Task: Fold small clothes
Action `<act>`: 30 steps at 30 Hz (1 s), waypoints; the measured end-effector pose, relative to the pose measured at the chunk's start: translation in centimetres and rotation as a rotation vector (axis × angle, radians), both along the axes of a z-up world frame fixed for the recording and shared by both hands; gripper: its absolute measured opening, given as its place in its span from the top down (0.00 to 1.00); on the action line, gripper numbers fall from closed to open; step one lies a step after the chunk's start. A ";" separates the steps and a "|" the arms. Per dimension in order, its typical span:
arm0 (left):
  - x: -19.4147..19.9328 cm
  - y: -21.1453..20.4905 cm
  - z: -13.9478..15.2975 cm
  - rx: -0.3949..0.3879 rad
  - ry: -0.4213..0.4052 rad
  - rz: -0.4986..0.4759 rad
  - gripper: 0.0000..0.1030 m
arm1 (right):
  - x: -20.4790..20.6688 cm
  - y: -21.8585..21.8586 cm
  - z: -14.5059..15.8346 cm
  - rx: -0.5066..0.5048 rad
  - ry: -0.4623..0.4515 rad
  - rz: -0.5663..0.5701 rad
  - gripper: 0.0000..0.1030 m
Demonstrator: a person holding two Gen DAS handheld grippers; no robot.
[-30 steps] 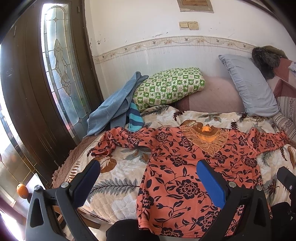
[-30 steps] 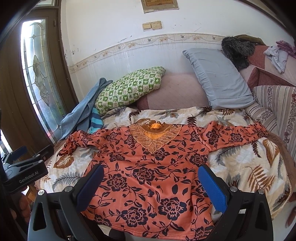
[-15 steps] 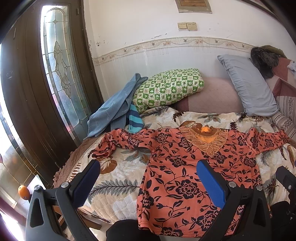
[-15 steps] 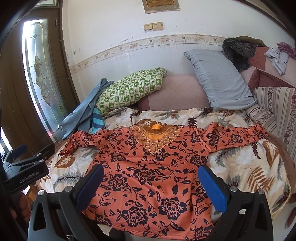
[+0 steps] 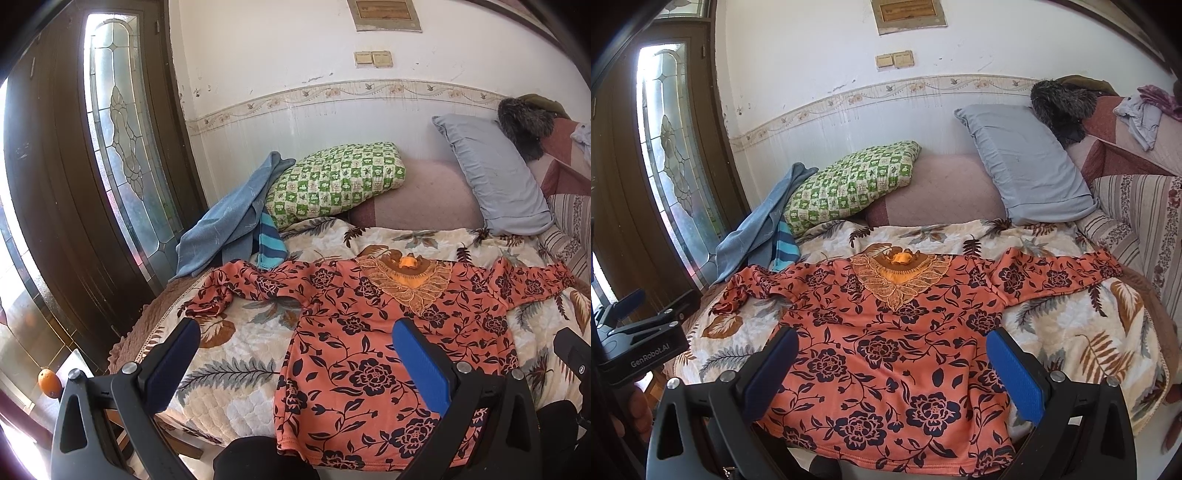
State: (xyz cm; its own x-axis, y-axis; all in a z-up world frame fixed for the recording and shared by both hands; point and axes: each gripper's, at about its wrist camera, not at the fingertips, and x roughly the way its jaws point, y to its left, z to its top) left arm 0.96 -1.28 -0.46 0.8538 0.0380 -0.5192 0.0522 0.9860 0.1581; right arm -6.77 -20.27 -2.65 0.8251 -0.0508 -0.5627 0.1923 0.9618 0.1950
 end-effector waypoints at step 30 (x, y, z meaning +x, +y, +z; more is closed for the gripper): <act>9.5 -4.9 -4.4 0.045 0.103 -0.019 0.00 | 7.8 -7.2 -4.7 0.046 0.098 -0.115 0.00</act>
State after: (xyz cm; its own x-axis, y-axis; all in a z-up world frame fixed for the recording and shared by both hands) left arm 10.49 -6.19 -4.91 0.7968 0.0472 -0.6023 0.0893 0.9768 0.1947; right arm 0.98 -27.51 -7.36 0.7564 -0.1138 -0.6442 0.3207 0.9228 0.2135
